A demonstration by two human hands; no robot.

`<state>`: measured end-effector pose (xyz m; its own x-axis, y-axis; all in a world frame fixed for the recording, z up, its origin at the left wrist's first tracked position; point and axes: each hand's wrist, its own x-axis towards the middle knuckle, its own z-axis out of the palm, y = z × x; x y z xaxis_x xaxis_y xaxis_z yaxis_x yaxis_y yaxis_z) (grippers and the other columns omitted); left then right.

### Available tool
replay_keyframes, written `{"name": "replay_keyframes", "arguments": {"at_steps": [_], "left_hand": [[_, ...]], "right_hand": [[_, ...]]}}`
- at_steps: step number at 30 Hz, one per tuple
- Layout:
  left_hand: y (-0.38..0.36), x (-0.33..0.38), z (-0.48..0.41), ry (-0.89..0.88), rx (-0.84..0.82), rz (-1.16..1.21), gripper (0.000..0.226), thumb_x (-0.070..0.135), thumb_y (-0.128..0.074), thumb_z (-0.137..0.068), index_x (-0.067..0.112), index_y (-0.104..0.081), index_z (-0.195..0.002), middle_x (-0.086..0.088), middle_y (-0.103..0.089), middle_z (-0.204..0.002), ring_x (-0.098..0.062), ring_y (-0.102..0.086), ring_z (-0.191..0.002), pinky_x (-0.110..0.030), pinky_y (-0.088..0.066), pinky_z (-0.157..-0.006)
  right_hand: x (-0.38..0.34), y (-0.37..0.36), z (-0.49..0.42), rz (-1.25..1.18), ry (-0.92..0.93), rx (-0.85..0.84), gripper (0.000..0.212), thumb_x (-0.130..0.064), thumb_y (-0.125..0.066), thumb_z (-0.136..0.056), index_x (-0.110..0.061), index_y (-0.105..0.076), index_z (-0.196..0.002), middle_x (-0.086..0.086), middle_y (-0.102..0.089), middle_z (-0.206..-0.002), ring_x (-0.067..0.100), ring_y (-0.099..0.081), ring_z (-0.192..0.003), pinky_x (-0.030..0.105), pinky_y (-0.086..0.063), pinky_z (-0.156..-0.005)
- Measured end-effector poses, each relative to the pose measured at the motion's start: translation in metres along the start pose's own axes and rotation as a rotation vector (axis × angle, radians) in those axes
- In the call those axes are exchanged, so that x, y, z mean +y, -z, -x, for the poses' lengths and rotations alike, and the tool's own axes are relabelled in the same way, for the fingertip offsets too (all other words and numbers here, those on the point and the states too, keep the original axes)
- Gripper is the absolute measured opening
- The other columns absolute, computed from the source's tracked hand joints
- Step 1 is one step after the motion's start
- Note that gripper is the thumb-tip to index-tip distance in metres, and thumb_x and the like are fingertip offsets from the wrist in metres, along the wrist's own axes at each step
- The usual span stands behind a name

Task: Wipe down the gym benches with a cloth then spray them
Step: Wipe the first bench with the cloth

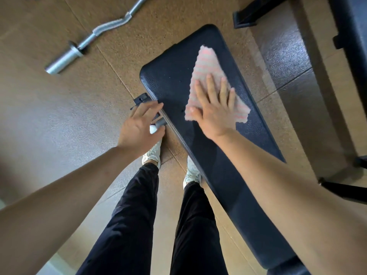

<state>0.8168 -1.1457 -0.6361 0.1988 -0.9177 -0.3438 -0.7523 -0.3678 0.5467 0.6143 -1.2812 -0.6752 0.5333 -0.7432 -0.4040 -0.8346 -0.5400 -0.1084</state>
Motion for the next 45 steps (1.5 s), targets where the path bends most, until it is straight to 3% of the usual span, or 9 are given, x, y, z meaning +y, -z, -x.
{"name": "replay_keyframes", "arguments": {"at_steps": [6, 13, 21, 24, 30, 34, 37, 41, 45], "left_hand": [[0.011, -0.017, -0.031, 0.118, -0.071, -0.109, 0.088, 0.041, -0.068, -0.089, 0.024, -0.022, -0.162, 0.002, -0.012, -0.171, -0.035, -0.034, -0.141, -0.054, -0.048, -0.100], [0.010, -0.028, -0.030, 0.120, -0.093, -0.013, 0.089, 0.047, -0.069, -0.087, 0.036, -0.021, -0.161, 0.018, -0.004, -0.169, -0.031, -0.047, -0.139, -0.050, -0.057, -0.088], [0.017, -0.032, -0.035, 0.092, -0.112, 0.039, 0.086, 0.045, -0.070, -0.086, 0.035, -0.027, -0.160, 0.013, -0.013, -0.168, -0.026, -0.055, -0.131, -0.045, -0.055, -0.091], [0.025, -0.038, -0.037, 0.056, -0.159, 0.022, 0.086, 0.041, -0.070, -0.087, 0.034, -0.026, -0.160, 0.011, -0.012, -0.168, -0.025, -0.058, -0.125, -0.041, -0.053, -0.092], [0.037, -0.054, -0.038, -0.036, -0.200, 0.024, 0.079, 0.039, -0.067, -0.088, 0.031, -0.033, -0.158, 0.014, -0.017, -0.167, -0.028, -0.061, -0.120, -0.049, -0.053, -0.097], [0.037, -0.066, -0.028, -0.067, 0.088, 0.126, 0.053, 0.030, -0.061, -0.086, 0.018, -0.058, -0.138, -0.003, -0.057, -0.141, -0.030, -0.066, -0.113, -0.051, -0.059, -0.083], [0.039, -0.065, -0.025, -0.022, 0.281, 0.110, 0.034, 0.018, -0.061, -0.086, 0.006, -0.070, -0.116, -0.010, -0.065, -0.119, -0.031, -0.065, -0.105, -0.046, -0.058, -0.077], [0.035, -0.048, -0.031, -0.038, 0.330, 0.050, 0.030, 0.015, -0.066, -0.087, 0.007, -0.070, -0.115, -0.012, -0.065, -0.119, -0.033, -0.061, -0.104, -0.044, -0.053, -0.079], [0.019, -0.027, -0.049, -0.087, 0.265, -0.068, 0.046, 0.027, -0.071, -0.086, 0.015, -0.066, -0.131, -0.011, -0.060, -0.135, -0.036, -0.055, -0.110, -0.048, -0.054, -0.080]], "right_hand": [[-0.053, -0.020, 0.033, 0.035, 0.221, -0.060, 0.066, -0.055, -0.029, -0.106, -0.037, 0.000, -0.163, 0.002, 0.005, -0.172, 0.042, 0.006, -0.156, 0.064, -0.007, -0.123], [-0.018, -0.006, 0.010, 0.111, 0.366, -0.070, 0.069, -0.064, -0.029, -0.102, -0.035, -0.014, -0.163, -0.003, -0.006, -0.172, 0.032, -0.003, -0.158, 0.058, -0.008, -0.125], [-0.008, 0.038, -0.089, 0.018, -0.123, 0.001, 0.074, -0.060, -0.024, -0.102, -0.027, 0.002, -0.163, 0.006, 0.005, -0.172, 0.034, 0.006, -0.158, 0.056, -0.002, -0.126], [-0.019, 0.044, -0.107, -0.014, -0.209, 0.009, 0.073, -0.059, -0.021, -0.102, -0.026, 0.003, -0.163, 0.006, 0.008, -0.172, 0.037, 0.009, -0.157, 0.058, 0.000, -0.126], [-0.053, 0.030, -0.081, 0.102, 0.134, -0.030, 0.070, -0.058, -0.018, -0.103, -0.029, -0.001, -0.163, 0.004, 0.004, -0.172, 0.041, 0.006, -0.156, 0.063, -0.001, -0.124], [-0.084, 0.020, -0.060, 0.113, 0.332, -0.045, 0.067, -0.050, -0.030, -0.105, -0.029, -0.007, -0.164, 0.002, -0.001, -0.172, 0.039, 0.002, -0.157, 0.061, -0.004, -0.125], [-0.097, 0.024, -0.056, -0.028, 0.435, -0.028, 0.075, -0.035, -0.051, -0.099, -0.027, -0.014, -0.163, 0.002, -0.011, -0.172, 0.032, -0.005, -0.158, 0.056, -0.011, -0.126], [-0.089, 0.052, -0.050, -0.556, 0.321, -0.069, 0.092, -0.014, -0.076, -0.087, -0.020, -0.022, -0.162, 0.004, -0.012, -0.171, 0.020, -0.017, -0.157, 0.036, -0.023, -0.123], [-0.052, 0.059, -0.033, -0.468, 0.111, 0.237, 0.056, -0.011, -0.076, -0.088, -0.008, -0.058, -0.141, 0.008, -0.053, -0.151, 0.029, -0.052, -0.134, 0.041, -0.045, -0.112]]}}
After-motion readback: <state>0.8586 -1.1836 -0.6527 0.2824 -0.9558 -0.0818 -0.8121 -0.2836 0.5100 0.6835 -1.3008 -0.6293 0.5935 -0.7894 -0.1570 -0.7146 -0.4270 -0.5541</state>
